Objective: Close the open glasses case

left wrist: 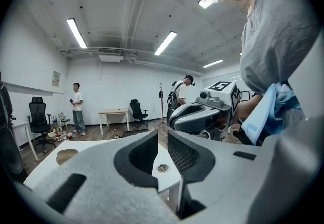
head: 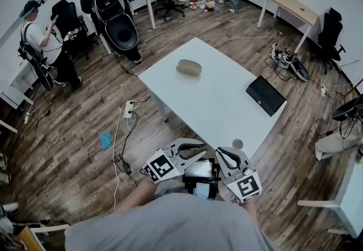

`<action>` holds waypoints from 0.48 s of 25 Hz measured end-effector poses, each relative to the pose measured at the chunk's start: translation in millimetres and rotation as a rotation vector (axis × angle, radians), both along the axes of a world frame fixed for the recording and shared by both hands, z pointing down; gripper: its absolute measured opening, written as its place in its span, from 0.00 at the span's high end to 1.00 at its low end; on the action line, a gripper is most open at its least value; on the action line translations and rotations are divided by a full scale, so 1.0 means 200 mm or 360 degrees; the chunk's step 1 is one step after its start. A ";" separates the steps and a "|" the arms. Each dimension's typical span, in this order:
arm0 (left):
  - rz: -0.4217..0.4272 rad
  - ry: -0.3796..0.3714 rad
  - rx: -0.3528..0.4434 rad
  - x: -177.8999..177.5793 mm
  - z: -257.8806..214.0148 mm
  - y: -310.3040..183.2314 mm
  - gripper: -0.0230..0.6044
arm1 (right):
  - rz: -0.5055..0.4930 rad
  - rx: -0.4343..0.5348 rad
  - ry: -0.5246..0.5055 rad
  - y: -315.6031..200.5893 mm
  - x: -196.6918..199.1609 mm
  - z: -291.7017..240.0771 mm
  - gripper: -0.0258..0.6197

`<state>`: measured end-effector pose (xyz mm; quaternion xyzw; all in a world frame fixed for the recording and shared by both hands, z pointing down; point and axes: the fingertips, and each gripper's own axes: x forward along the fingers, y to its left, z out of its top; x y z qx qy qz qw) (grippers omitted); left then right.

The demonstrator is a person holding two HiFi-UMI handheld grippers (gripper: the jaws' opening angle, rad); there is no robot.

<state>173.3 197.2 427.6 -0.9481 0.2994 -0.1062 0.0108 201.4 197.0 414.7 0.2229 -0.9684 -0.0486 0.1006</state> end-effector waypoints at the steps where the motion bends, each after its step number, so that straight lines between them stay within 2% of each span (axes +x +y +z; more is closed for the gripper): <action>1: -0.0007 0.0000 0.0003 -0.01 -0.01 0.00 0.86 | -0.0006 -0.0001 -0.0002 0.00 -0.01 0.00 0.90; 7: -0.0104 0.0007 0.0010 -0.13 -0.03 -0.02 0.86 | -0.0098 0.0010 0.0005 -0.03 -0.12 -0.02 0.90; 12: -0.0210 0.0022 -0.0010 -0.29 -0.02 -0.05 0.86 | -0.0202 0.0006 0.0030 -0.05 -0.27 -0.02 0.90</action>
